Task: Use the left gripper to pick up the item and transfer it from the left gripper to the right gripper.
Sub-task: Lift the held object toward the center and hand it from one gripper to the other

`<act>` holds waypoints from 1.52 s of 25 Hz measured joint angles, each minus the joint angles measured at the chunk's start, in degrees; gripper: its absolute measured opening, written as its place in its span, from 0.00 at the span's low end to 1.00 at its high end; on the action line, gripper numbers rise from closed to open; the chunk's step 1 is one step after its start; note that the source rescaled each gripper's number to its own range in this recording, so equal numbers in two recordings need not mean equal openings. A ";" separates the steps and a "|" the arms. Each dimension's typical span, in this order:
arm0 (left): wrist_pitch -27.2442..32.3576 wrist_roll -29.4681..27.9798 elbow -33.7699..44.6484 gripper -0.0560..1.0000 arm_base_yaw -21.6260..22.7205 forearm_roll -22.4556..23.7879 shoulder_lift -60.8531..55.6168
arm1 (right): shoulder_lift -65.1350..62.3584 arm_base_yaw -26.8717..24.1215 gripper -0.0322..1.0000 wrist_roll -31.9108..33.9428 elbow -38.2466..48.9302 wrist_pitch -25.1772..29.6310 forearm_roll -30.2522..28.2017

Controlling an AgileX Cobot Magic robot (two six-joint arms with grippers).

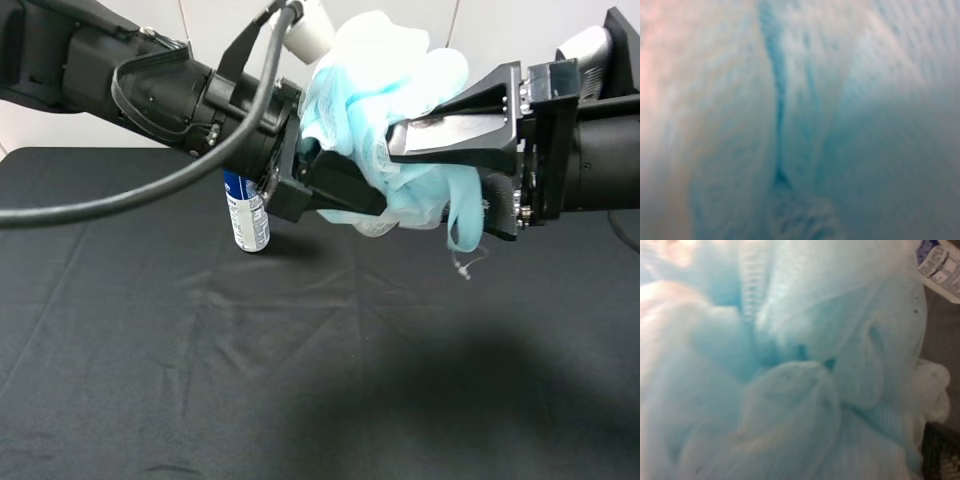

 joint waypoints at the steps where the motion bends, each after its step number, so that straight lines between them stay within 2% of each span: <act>1: -0.01 1.50 0.00 0.09 -0.37 -0.78 0.00 | 0.52 0.00 1.00 -0.67 0.00 0.30 0.75; 7: -0.65 6.46 0.00 0.09 -3.98 -2.28 0.10 | 3.84 0.00 1.00 -5.17 -0.86 3.56 4.77; 12: -1.05 7.02 0.00 0.08 -4.49 -2.35 0.10 | 6.25 0.00 1.00 -8.62 -0.86 6.17 6.66; 18: -1.24 7.16 0.00 0.07 -4.49 -2.52 0.10 | 7.08 0.00 0.99 -10.94 -0.86 6.79 7.59; 19: -1.56 7.16 0.00 0.07 -4.49 -2.52 0.10 | 7.14 0.00 0.93 -11.07 -0.86 6.79 7.73; 20: -1.79 7.16 0.00 0.07 -4.56 -2.52 0.10 | 7.15 0.00 0.78 -11.08 -0.86 6.79 7.87; 21: -1.96 7.04 0.05 0.06 -4.60 -2.39 0.10 | 7.15 0.00 0.57 -11.30 -0.98 6.31 8.09; 22: -2.04 7.04 0.05 0.05 -4.60 -2.33 0.10 | 7.15 0.00 0.42 -11.53 -0.97 5.77 8.43; 23: -2.21 7.02 0.05 0.05 -4.60 -2.33 0.11 | 7.15 0.00 0.38 -11.53 -0.97 5.51 8.55; 31: -2.72 7.02 0.05 0.06 -4.60 -2.33 0.17 | 7.15 0.00 0.36 -11.44 -1.12 3.94 8.71; 32: -2.77 7.02 0.05 0.10 -4.67 -2.33 0.17 | 7.15 0.00 0.36 -11.44 -1.17 3.92 8.71; 33: -2.77 6.97 0.05 0.18 -4.79 -2.21 0.17 | 7.15 0.00 0.36 -11.36 -1.17 3.78 8.76; 37: -2.00 4.38 0.12 0.66 -5.27 -1.89 0.17 | 7.19 0.00 0.33 -11.31 -1.27 1.69 9.69; 38: -1.87 3.59 0.12 0.73 -5.27 -1.89 0.17 | 7.27 0.00 0.33 -11.25 -1.35 1.22 9.81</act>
